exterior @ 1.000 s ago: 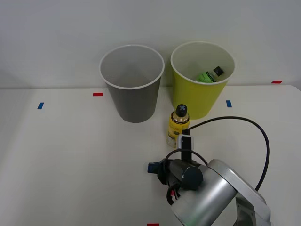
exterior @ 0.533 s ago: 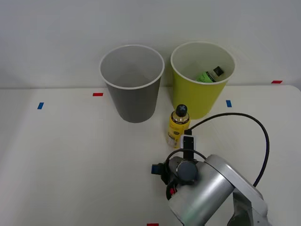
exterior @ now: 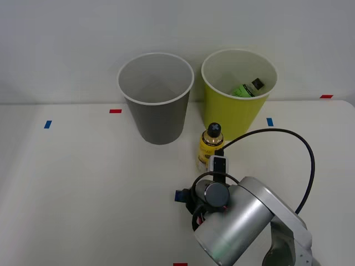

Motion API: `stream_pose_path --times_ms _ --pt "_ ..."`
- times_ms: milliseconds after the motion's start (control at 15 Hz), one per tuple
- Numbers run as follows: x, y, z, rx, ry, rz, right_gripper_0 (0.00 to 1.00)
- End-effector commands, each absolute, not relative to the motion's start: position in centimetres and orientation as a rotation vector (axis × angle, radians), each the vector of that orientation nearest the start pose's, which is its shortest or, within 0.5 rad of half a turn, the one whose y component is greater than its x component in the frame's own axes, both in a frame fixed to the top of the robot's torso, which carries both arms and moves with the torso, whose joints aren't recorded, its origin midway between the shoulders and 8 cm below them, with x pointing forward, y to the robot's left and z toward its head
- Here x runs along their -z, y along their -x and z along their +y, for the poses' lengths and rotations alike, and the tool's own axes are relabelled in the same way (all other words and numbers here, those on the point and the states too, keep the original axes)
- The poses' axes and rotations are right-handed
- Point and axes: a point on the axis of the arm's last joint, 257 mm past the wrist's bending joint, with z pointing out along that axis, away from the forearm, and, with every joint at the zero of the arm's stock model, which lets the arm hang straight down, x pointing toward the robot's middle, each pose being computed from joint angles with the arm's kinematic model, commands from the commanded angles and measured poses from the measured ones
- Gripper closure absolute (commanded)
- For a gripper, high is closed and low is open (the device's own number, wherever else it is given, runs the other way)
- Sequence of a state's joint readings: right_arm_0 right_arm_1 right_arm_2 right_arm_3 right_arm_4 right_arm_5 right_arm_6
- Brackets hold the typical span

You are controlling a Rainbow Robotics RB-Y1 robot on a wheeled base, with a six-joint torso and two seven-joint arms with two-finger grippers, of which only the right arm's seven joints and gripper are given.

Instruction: Put cans in the gray bin, plastic bottles in the light green bin

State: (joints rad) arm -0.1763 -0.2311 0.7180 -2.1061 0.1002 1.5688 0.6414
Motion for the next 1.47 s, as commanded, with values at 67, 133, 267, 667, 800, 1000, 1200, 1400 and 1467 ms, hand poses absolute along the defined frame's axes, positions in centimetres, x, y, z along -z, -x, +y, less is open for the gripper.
stream_pose_path --times_ms 67,133,267,667,800,1000,1200,1400,1467 --pt "30.3 -37.2 -5.6 -0.162 -0.144 2.52 0.05" --pt "30.4 -37.2 -5.7 -0.158 -0.144 2.521 0.05" --pt "30.5 -37.2 -5.9 -0.152 -0.137 2.522 0.08" --pt "32.6 -38.0 -6.0 -0.159 -0.049 2.505 0.57" --pt "32.6 -38.2 -6.1 -0.151 -0.049 2.503 0.57" --pt "32.7 -38.1 -6.2 -0.145 -0.039 2.504 0.57" --pt "32.6 -38.1 -6.2 -0.147 -0.039 2.503 0.57" --pt "32.0 -38.1 -5.9 -0.16 -0.036 2.49 0.58" --pt "31.2 -38.0 -5.5 -0.183 -0.032 2.476 0.66"
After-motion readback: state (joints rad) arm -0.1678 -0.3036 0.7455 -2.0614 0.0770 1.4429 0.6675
